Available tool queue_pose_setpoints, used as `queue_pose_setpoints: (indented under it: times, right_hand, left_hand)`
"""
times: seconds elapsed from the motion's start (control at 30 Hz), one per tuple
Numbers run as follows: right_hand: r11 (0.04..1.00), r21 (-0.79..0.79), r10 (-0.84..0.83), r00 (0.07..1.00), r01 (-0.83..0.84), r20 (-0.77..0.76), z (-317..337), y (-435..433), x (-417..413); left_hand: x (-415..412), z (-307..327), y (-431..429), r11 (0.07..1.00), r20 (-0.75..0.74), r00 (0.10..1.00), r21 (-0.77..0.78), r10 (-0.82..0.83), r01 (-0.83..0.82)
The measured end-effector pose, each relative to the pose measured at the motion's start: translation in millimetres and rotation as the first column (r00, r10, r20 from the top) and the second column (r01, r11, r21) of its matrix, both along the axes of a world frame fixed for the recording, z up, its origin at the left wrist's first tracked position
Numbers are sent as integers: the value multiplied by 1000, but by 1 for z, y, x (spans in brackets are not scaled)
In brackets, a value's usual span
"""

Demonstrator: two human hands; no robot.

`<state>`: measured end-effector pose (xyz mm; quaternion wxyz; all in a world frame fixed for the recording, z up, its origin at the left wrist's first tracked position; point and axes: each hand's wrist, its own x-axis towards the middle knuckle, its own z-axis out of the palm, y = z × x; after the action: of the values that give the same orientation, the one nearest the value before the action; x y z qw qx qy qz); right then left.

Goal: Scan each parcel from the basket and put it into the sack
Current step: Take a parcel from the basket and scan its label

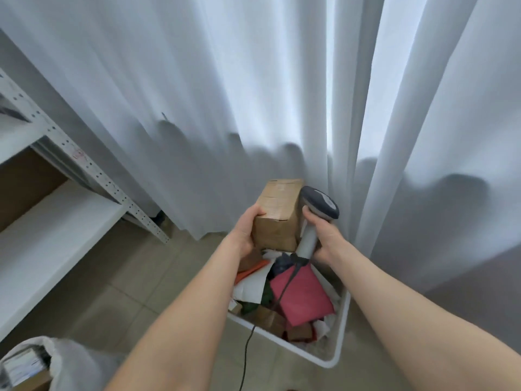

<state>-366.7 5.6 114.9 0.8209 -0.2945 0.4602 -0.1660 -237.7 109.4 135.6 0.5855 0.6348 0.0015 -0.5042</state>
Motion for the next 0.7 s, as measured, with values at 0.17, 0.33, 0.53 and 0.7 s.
queue_pose_setpoints:
  times: [0.17, 0.33, 0.53, 0.7]
  right_hand:
    - [995, -63, 80, 994, -75, 80, 54, 5, -11]
    - [970, -226, 106, 990, -84, 89, 84, 13, -20]
    - [903, -422, 109, 993, -82, 40, 100, 26, -17]
    - [939, -344, 29, 993, 13, 117, 113, 29, -13]
  left_hand:
    - [-10, 53, 18, 997, 108, 992, -6, -71, 72]
    - [-24, 99, 21, 981, 435, 884, 162, -168, 107]
    - [-12, 104, 15, 895, 548, 756, 432, -358, 111]
    - [-6, 144, 51, 973, 381, 918, 230, -107, 19]
